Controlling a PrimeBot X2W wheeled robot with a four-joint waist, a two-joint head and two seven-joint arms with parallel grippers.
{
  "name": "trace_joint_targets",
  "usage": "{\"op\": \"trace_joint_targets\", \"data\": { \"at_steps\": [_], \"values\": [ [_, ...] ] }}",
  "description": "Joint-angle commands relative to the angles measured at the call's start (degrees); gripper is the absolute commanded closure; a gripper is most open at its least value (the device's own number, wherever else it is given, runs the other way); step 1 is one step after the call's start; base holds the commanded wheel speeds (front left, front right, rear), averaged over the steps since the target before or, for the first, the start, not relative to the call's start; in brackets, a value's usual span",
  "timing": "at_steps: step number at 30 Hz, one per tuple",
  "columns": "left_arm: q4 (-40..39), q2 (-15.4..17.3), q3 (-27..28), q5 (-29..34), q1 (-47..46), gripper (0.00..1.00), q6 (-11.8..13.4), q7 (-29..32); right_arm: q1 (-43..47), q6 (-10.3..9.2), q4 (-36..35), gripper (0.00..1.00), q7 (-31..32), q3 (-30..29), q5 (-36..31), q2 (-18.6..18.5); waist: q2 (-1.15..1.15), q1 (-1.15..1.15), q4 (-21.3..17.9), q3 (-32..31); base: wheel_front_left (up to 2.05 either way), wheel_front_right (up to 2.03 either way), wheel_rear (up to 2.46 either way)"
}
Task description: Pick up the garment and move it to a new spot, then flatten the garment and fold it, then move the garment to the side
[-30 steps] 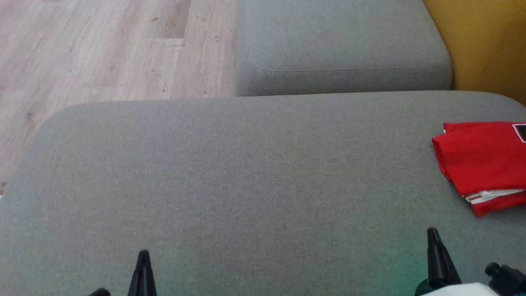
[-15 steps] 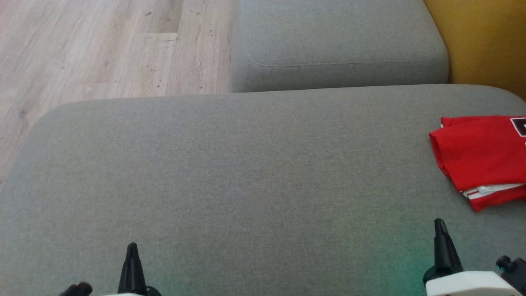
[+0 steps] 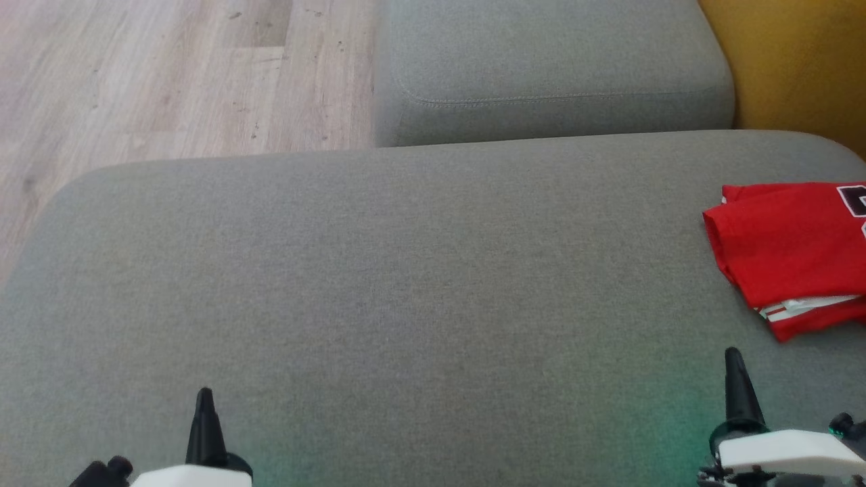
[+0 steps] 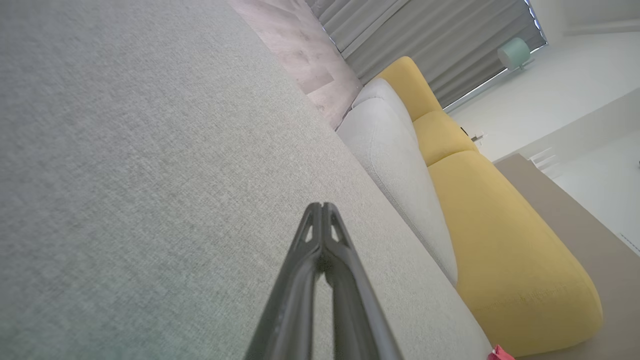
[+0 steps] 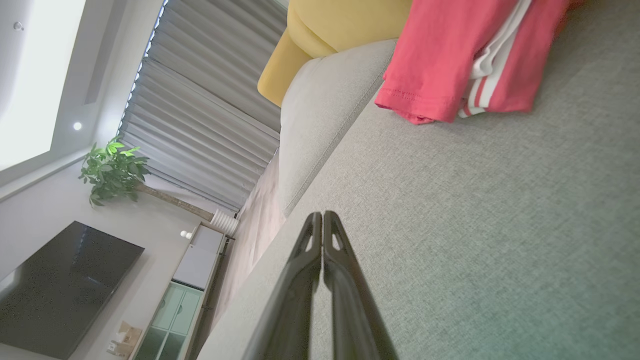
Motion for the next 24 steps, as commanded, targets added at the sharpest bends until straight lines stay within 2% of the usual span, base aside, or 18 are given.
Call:
{"op": "trace_joint_targets", "data": {
  "at_steps": [1, 24],
  "values": [
    [-1.5, 0.7, 1.63, -1.48, -3.6, 1.0, -0.43, 0.3, -3.66, 0.13, -1.62, 1.0, 0.32, 0.32, 1.61, -1.33, 0.0, 0.0, -0.05, 0.06, 0.0, 0.0, 0.0],
    [-0.09, 0.68, 5.48, -18.57, -8.1, 1.0, -2.63, 4.49, -8.36, 0.17, -0.27, 1.0, 4.45, -1.69, 18.51, -1.4, 0.0, 0.0, -1.19, 1.44, 0.0, 0.0, 0.0]
  ]
}}
